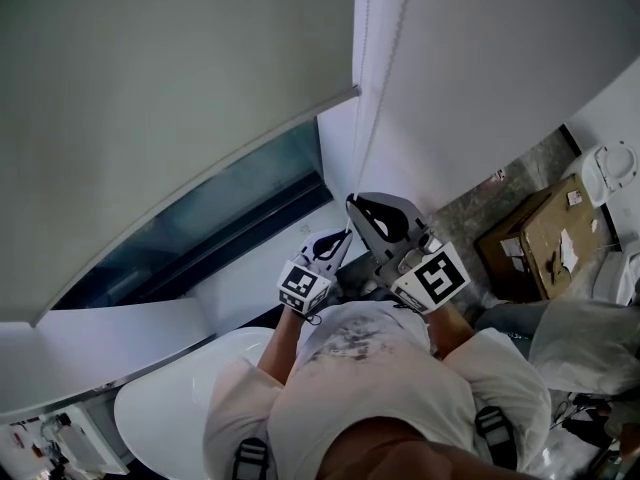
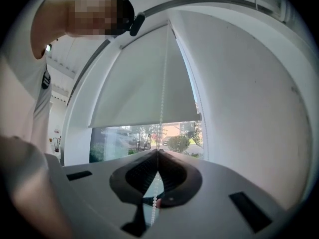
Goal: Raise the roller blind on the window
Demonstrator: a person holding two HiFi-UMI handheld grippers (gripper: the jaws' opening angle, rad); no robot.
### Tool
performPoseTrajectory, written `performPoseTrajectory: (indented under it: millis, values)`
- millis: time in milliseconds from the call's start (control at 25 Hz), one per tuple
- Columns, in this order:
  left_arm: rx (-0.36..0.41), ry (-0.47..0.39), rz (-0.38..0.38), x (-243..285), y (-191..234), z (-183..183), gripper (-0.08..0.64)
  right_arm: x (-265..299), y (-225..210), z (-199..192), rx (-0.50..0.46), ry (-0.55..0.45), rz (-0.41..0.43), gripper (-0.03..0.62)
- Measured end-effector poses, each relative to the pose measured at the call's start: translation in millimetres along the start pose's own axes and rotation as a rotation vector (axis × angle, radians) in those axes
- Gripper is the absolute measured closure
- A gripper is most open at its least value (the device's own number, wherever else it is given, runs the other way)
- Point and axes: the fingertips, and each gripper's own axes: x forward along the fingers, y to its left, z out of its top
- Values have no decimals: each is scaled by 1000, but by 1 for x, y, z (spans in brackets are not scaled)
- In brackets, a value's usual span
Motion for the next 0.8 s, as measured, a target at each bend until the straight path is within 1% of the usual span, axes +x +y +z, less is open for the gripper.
performPoseTrajectory:
  millis: [200,440,560,720,800]
  values:
    - [-10,14,-9,3,2,-14,552,-2,1,-13,1,8,1,531]
    - [-25,58,-14,4,2,-45,552,-3,5,-44,-9,57,1,531]
    - [-27,77,-8,2,3,-60,552,-4,8,-56,-12,64,0,531]
    - [-40,80,-1,-1,3,-72,552,-7,11,-72,-5,98,-1,531]
    - [-40,78,2,-2,3,-74,552,-6,11,-74,-6,100,-1,531]
